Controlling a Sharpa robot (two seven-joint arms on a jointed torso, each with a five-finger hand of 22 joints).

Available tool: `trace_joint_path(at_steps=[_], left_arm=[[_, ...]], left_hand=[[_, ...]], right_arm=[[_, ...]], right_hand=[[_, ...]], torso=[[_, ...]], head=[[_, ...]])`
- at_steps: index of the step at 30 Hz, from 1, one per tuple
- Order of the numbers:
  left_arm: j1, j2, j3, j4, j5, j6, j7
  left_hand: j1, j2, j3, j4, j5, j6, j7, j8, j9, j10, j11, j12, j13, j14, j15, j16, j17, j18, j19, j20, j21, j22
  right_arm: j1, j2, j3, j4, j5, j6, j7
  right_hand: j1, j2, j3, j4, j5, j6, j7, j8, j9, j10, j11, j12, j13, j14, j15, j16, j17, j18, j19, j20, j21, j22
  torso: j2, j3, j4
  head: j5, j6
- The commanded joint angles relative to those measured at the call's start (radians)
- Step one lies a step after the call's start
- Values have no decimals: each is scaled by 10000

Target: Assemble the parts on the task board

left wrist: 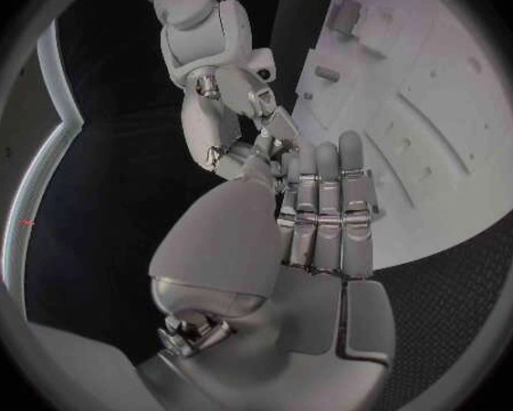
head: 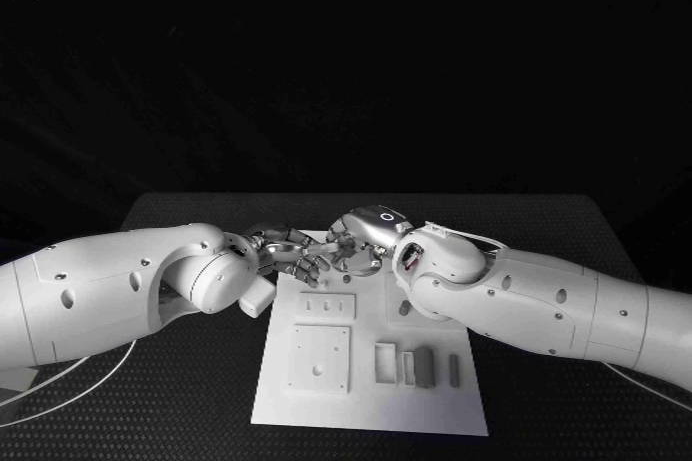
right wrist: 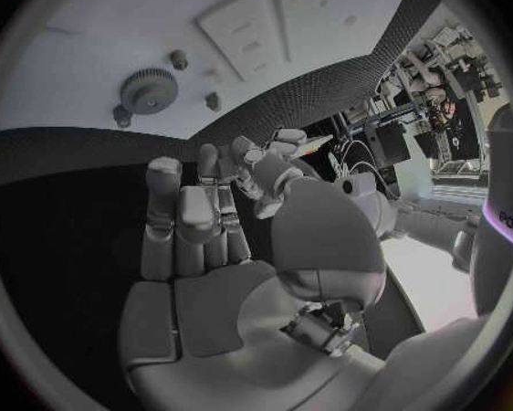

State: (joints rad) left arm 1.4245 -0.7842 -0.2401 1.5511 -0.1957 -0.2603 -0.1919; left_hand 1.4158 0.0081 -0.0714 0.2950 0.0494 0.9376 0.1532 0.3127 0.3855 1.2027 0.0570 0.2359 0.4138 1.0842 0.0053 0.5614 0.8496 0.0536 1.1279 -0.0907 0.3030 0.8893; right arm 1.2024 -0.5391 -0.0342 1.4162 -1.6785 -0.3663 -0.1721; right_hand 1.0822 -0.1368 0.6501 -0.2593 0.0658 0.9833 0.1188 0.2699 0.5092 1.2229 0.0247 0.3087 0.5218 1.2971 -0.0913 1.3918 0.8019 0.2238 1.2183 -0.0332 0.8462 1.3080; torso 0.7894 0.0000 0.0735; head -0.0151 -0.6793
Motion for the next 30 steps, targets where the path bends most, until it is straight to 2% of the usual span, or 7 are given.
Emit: trace_joint_path(at_steps=[1,30], left_arm=[[10,24,10,22,100,130,71],[10,46,9,-17,-97,84,-495]], left_hand=[[39,46,-79,-20,-7,-63,7,-49,-16,4,90,-47,2,2,55,-13,16,173,-43,33,-42,12],[-550,-115,-267,1,-7,-215,77,-128,-28,-19,122,-184,56,-28,62,-20,36,176,-36,37,-118,69]], right_arm=[[-12,14,5,46,-94,71,15],[-26,4,5,199,-89,-25,23]], right_hand=[[17,32,9,-54,14,5,68,31,-18,671,-71,-61,-9,-89,-9,-36,-16,380,-28,-47,-54,172],[21,14,13,-65,15,-10,76,21,-34,671,-62,-102,-17,-94,-1,-52,-25,380,-35,-44,-67,168]], torso=[[-1,0,2],[-1,-1,2]], head=[[-3,-5],[19,-30]])
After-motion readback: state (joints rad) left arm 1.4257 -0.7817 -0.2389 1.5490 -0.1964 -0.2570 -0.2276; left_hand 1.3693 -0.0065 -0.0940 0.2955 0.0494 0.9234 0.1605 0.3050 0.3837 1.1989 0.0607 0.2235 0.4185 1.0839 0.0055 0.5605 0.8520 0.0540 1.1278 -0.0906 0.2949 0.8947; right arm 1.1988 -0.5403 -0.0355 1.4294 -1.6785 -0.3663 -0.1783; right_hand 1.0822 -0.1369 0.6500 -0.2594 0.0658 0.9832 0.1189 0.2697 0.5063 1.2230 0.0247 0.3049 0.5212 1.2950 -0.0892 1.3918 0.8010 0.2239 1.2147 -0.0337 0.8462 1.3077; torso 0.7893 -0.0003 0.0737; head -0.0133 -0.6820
